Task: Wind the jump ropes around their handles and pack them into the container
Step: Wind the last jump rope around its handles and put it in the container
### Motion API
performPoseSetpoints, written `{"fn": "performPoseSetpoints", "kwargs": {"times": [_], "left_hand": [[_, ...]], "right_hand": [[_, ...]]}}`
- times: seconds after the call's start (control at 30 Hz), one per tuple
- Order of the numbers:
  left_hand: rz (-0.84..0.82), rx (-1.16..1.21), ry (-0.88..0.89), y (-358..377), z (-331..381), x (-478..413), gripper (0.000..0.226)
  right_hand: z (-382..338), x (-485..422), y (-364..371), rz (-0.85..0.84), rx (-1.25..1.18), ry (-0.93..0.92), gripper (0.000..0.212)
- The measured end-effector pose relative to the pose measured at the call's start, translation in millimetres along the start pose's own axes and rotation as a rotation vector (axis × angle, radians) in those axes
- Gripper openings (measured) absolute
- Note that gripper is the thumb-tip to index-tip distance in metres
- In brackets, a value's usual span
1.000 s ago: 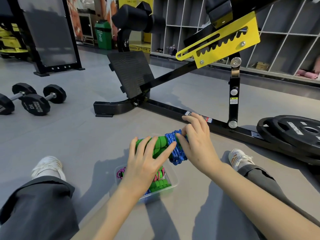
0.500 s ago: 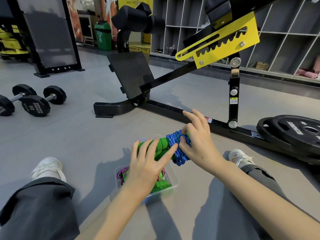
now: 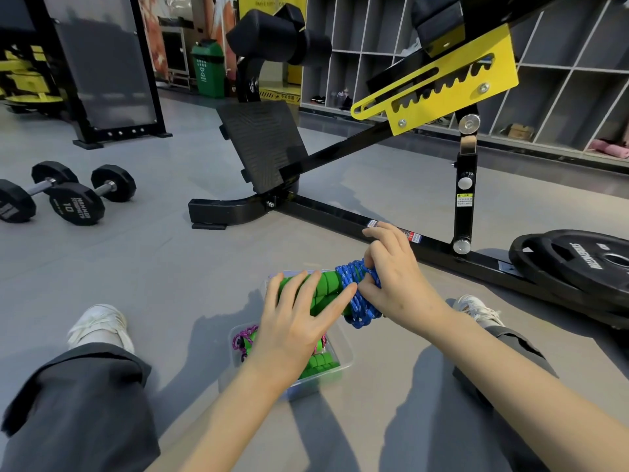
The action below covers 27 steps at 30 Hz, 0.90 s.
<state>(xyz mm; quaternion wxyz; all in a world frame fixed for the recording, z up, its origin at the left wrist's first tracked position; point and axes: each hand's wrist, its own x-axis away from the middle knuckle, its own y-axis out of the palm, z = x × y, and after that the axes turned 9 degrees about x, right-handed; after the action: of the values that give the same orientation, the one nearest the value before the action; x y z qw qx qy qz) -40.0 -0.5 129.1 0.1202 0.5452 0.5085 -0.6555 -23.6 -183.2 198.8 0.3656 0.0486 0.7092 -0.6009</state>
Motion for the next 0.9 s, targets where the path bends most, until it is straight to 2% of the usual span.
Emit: {"fn": "performPoseSetpoints", "kwargs": {"times": [0.1, 0.17, 0.3, 0.43, 0.53, 0.6, 0.67, 0.8, 0.9], "left_hand": [[0.021, 0.013, -0.014, -1, -1, -2, 0.062], [0.033, 0.025, -0.035, -2, -4, -4, 0.058], [0.025, 0.007, -0.033, -1, -8, -1, 0.06], [0.009, 0.045, -0.063, -3, -8, 0, 0.046], [0.001, 0.043, -0.062, -2, -7, 0, 0.049], [0.028, 0.039, -0.068, -2, -8, -1, 0.046], [0.052, 0.035, -0.068, 0, -9, -2, 0.06], [0.056, 0.033, -0.067, 0, -13, -2, 0.071], [0.043, 0.034, -0.072, 0, -14, -2, 0.073]], "right_hand": [[0, 1, -2, -0.028, -0.067, 0.018, 0.013], [2, 3, -3, -0.03, -0.079, -0.01, 0.005], [9, 9, -4, -0.058, -0.115, -0.056, 0.022], [15, 20, 0, -0.088, -0.095, -0.085, 0.032], [12, 16, -5, -0.066, -0.221, 0.041, 0.028], [5, 9, -15, -0.078, -0.379, 0.201, 0.011], [0, 2, -20, -0.094, -0.473, 0.326, 0.01], [-8, -11, -25, -0.127, -0.484, 0.427, 0.012], [-9, -10, -20, -0.098, -0.367, 0.411, 0.014]]}}
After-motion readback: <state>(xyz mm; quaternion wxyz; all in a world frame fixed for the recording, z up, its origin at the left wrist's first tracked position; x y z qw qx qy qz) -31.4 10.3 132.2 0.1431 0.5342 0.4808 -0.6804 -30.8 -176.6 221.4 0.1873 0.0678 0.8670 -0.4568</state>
